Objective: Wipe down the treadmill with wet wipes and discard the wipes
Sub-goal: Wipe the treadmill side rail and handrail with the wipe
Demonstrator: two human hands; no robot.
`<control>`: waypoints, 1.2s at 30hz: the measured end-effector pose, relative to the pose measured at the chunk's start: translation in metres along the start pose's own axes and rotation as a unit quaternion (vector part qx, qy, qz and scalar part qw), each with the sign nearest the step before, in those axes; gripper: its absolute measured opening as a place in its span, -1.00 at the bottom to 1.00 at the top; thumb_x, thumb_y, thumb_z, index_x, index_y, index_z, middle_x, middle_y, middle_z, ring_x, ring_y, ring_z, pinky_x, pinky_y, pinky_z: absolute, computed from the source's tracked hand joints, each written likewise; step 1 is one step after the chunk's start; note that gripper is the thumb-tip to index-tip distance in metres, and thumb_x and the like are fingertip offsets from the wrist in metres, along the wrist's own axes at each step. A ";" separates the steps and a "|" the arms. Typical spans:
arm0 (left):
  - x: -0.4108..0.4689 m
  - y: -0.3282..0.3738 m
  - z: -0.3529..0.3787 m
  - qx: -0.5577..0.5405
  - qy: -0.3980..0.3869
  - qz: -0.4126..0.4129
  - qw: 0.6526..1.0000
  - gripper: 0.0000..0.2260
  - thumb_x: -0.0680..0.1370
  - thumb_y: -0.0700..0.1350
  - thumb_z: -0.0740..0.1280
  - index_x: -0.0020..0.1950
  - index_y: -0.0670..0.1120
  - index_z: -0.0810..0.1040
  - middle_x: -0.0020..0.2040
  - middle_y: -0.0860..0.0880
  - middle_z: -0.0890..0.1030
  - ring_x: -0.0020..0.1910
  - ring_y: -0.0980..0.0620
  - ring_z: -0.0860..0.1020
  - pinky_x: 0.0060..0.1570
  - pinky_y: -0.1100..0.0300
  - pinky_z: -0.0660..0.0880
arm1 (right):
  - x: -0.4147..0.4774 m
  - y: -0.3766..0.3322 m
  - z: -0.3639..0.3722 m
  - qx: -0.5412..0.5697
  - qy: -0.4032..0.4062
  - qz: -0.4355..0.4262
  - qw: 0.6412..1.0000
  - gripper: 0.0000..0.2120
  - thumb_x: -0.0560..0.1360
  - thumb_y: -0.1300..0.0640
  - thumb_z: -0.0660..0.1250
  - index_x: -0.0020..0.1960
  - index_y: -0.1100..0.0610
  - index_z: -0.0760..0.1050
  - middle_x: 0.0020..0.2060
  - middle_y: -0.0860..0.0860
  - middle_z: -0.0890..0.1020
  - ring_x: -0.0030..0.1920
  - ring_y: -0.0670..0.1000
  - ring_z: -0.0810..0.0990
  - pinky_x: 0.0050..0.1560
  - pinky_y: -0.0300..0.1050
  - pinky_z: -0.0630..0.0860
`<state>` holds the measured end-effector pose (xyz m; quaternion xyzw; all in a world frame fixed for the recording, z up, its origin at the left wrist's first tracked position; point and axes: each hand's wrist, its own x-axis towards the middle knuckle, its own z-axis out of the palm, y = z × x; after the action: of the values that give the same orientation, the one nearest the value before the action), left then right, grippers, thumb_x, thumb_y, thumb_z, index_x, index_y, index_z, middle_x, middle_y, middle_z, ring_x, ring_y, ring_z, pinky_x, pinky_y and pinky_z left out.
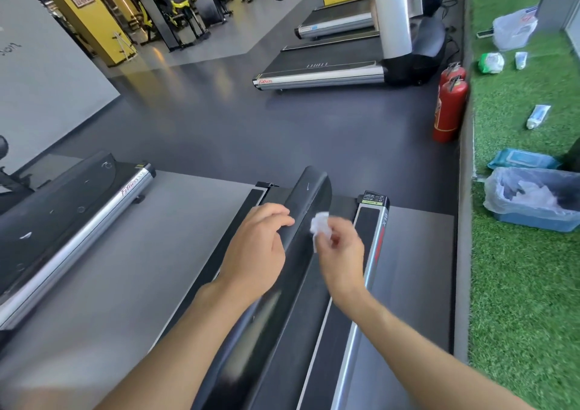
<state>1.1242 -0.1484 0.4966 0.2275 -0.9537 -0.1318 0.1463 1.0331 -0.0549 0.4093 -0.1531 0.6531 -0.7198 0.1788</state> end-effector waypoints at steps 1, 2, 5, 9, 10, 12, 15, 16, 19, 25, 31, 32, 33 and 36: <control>-0.003 0.002 -0.002 -0.003 0.001 -0.001 1.000 -0.57 0.46 -0.47 0.09 0.14 -0.21 0.63 0.25 -0.01 0.56 0.25 0.08 0.45 0.23 0.55 0.19 | -0.025 -0.001 -0.001 -0.004 -0.034 -0.028 0.999 -0.75 0.52 0.34 0.27 -0.20 0.04 0.55 -0.08 -0.04 0.59 -0.09 -0.08 0.53 -0.10 -0.26 0.46; -0.007 0.002 -0.004 -0.004 0.001 0.002 1.000 -0.57 0.46 -0.48 0.10 0.15 -0.20 0.64 0.25 0.00 0.56 0.25 0.07 0.47 0.23 0.53 0.20 | -0.046 -0.002 -0.003 -0.015 -0.067 -0.051 0.996 -0.68 0.52 0.38 0.28 -0.16 -0.03 0.56 -0.01 -0.02 0.55 -0.02 -0.09 0.54 -0.07 -0.33 0.45; -0.028 0.001 -0.013 -0.002 0.002 0.019 1.000 -0.59 0.48 -0.48 0.13 0.14 -0.20 0.64 0.22 0.01 0.56 0.21 0.10 0.45 0.19 0.52 0.22 | -0.049 0.001 -0.002 -0.002 -0.063 -0.063 0.996 -0.66 0.53 0.40 0.30 -0.11 -0.05 0.59 0.08 0.03 0.51 -0.03 -0.19 0.55 -0.09 -0.40 0.45; -0.071 -0.007 -0.030 0.003 0.005 0.032 0.999 -0.62 0.50 -0.46 0.15 0.16 -0.20 0.64 0.21 0.01 0.54 0.20 0.19 0.36 0.17 0.58 0.17 | -0.057 -0.013 0.011 0.014 0.001 -0.020 1.000 -0.69 0.57 0.27 0.30 -0.15 -0.14 0.55 0.00 -0.04 0.62 -0.15 -0.20 0.56 -0.09 -0.33 0.44; -0.083 -0.010 -0.035 0.003 0.003 0.035 0.999 -0.61 0.50 -0.46 0.15 0.17 -0.20 0.63 0.21 0.01 0.54 0.20 0.18 0.36 0.17 0.55 0.18 | -0.078 -0.017 0.014 0.001 -0.011 -0.053 0.999 -0.65 0.56 0.31 0.30 -0.16 -0.14 0.54 -0.04 -0.06 0.59 -0.14 -0.18 0.55 -0.09 -0.35 0.42; -0.108 -0.017 -0.046 -0.003 0.004 0.042 0.999 -0.60 0.49 -0.46 0.14 0.18 -0.21 0.63 0.20 0.02 0.54 0.20 0.18 0.37 0.17 0.45 0.26 | -0.130 -0.020 0.021 -0.041 -0.068 -0.117 0.990 -0.61 0.53 0.40 0.30 -0.14 -0.11 0.56 -0.07 -0.05 0.54 -0.10 -0.16 0.54 -0.10 -0.41 0.40; -0.150 -0.026 -0.062 -0.020 0.002 0.042 0.999 -0.58 0.48 -0.48 0.12 0.18 -0.21 0.62 0.18 0.05 0.52 0.18 0.23 0.37 0.16 0.56 0.22 | -0.174 -0.023 0.028 -0.041 -0.104 -0.151 0.982 -0.62 0.54 0.40 0.31 -0.09 -0.10 0.59 -0.06 -0.06 0.53 -0.04 -0.20 0.55 -0.06 -0.43 0.41; -0.164 -0.029 -0.067 -0.023 0.006 0.039 0.999 -0.58 0.48 -0.48 0.11 0.18 -0.21 0.62 0.18 0.06 0.52 0.18 0.23 0.37 0.15 0.60 0.18 | -0.175 -0.026 0.029 -0.037 -0.085 -0.143 0.985 -0.63 0.54 0.36 0.31 -0.13 -0.12 0.60 -0.06 -0.10 0.55 -0.03 -0.20 0.55 -0.04 -0.41 0.41; -0.203 -0.036 -0.077 -0.028 0.020 0.028 0.999 -0.58 0.49 -0.49 0.11 0.19 -0.22 0.62 0.21 0.01 0.54 0.22 0.13 0.41 0.16 0.64 0.13 | -0.183 -0.035 0.042 -0.053 -0.005 -0.104 0.993 -0.62 0.55 0.29 0.27 -0.19 -0.20 0.58 -0.04 -0.14 0.57 -0.02 -0.22 0.53 -0.03 -0.38 0.38; -0.241 -0.041 -0.092 -0.037 0.004 0.024 0.999 -0.56 0.51 -0.47 0.10 0.28 -0.22 0.56 0.31 0.01 0.49 0.30 0.06 0.39 0.28 0.44 0.21 | -0.276 -0.029 0.050 -0.070 -0.100 -0.160 0.980 -0.65 0.54 0.41 0.25 -0.07 -0.06 0.55 -0.04 -0.03 0.49 -0.04 -0.17 0.52 -0.07 -0.43 0.40; -0.256 -0.040 -0.100 -0.031 -0.021 0.001 0.999 -0.50 0.52 -0.45 0.06 0.38 -0.17 0.52 0.43 0.06 0.43 0.39 0.11 0.36 0.33 0.44 0.17 | -0.266 -0.023 0.060 -0.087 0.007 -0.113 0.990 -0.58 0.56 0.39 0.18 -0.13 -0.15 0.46 -0.04 -0.15 0.47 -0.03 -0.12 0.51 -0.08 -0.36 0.38; -0.257 -0.041 -0.101 -0.033 -0.021 -0.001 0.999 -0.49 0.52 -0.45 0.06 0.37 -0.16 0.53 0.44 0.07 0.43 0.39 0.10 0.38 0.36 0.38 0.22 | -0.286 -0.016 0.060 -0.099 -0.027 -0.144 0.984 -0.58 0.53 0.44 0.18 -0.12 -0.10 0.47 -0.04 -0.12 0.45 -0.03 -0.09 0.50 -0.09 -0.36 0.38; -0.258 -0.042 -0.102 -0.039 -0.016 -0.005 0.999 -0.50 0.51 -0.45 0.06 0.35 -0.16 0.55 0.43 0.07 0.45 0.37 0.09 0.41 0.36 0.34 0.26 | -0.306 -0.008 0.059 -0.117 -0.068 -0.181 0.974 -0.59 0.49 0.48 0.18 -0.10 -0.04 0.48 -0.04 -0.10 0.43 -0.03 -0.06 0.50 -0.09 -0.36 0.38; -0.262 -0.040 -0.105 -0.039 -0.019 -0.020 0.999 -0.51 0.52 -0.45 0.08 0.33 -0.16 0.56 0.43 0.10 0.46 0.32 0.07 0.48 0.30 0.33 0.32 | -0.333 0.006 0.050 -0.139 -0.153 -0.248 0.947 -0.59 0.45 0.53 0.19 0.00 0.03 0.48 0.00 -0.10 0.40 -0.03 -0.03 0.50 -0.11 -0.37 0.36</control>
<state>1.3988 -0.0789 0.5230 0.2380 -0.9457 -0.1760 0.1346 1.3526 0.0526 0.4131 -0.4416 0.6528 -0.6116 0.0694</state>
